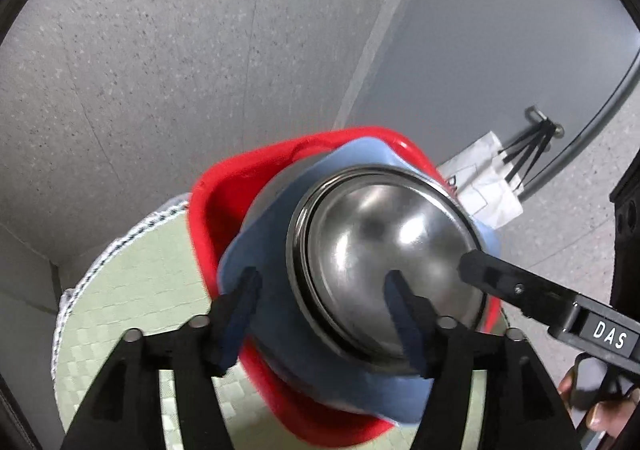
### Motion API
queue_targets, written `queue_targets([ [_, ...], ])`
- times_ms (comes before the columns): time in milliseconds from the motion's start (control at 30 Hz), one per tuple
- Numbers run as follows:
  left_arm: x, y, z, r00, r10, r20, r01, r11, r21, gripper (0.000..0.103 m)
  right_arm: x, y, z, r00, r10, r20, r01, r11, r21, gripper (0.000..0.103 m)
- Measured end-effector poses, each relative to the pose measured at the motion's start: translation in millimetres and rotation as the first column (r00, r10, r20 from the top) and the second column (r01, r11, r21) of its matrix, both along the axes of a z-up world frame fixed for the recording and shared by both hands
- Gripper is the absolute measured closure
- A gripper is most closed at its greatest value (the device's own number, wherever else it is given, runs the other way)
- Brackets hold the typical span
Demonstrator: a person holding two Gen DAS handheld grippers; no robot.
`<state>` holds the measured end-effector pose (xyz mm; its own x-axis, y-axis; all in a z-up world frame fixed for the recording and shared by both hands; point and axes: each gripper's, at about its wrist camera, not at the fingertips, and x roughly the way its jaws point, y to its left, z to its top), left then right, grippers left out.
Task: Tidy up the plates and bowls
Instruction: 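Carry the nested steel bowls with both tools and lower them onto the light-blue bowl, then open both tools and pull them back from the red basket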
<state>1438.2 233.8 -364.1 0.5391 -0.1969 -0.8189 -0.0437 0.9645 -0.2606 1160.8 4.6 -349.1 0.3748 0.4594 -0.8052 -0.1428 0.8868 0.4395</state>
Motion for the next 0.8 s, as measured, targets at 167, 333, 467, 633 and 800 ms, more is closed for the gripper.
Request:
queue_targets([
  [167,-52,1,26,0.997,0.006,0.083,-0.011,0.998,0.054,0.027,-31,-9,27,0.997,-0.041,0.061,0.042,0.999,-0.018,0.039],
  [333,-132,0,48,0.985,-0.021,0.172,0.001,0.993,0.118,0.022,-91,-8,59,0.982,-0.07,0.174,0.085,0.993,-0.085,0.034],
  [467,-211,2,66,0.967,-0.033,0.253,-0.005,0.989,0.148,0.014,-157,-7,78,0.96,-0.086,0.265,0.123,0.984,-0.126,0.032],
  [633,-308,-2,80,0.941,-0.056,0.334,0.005,0.989,0.15,0.004,-254,-8,97,0.928,-0.114,0.355,0.175,0.974,-0.146,0.026],
  [800,-407,-9,94,0.914,-0.061,0.401,-0.018,0.982,0.19,0.002,-341,-11,113,0.898,-0.127,0.422,0.22,0.959,-0.18,0.018],
])
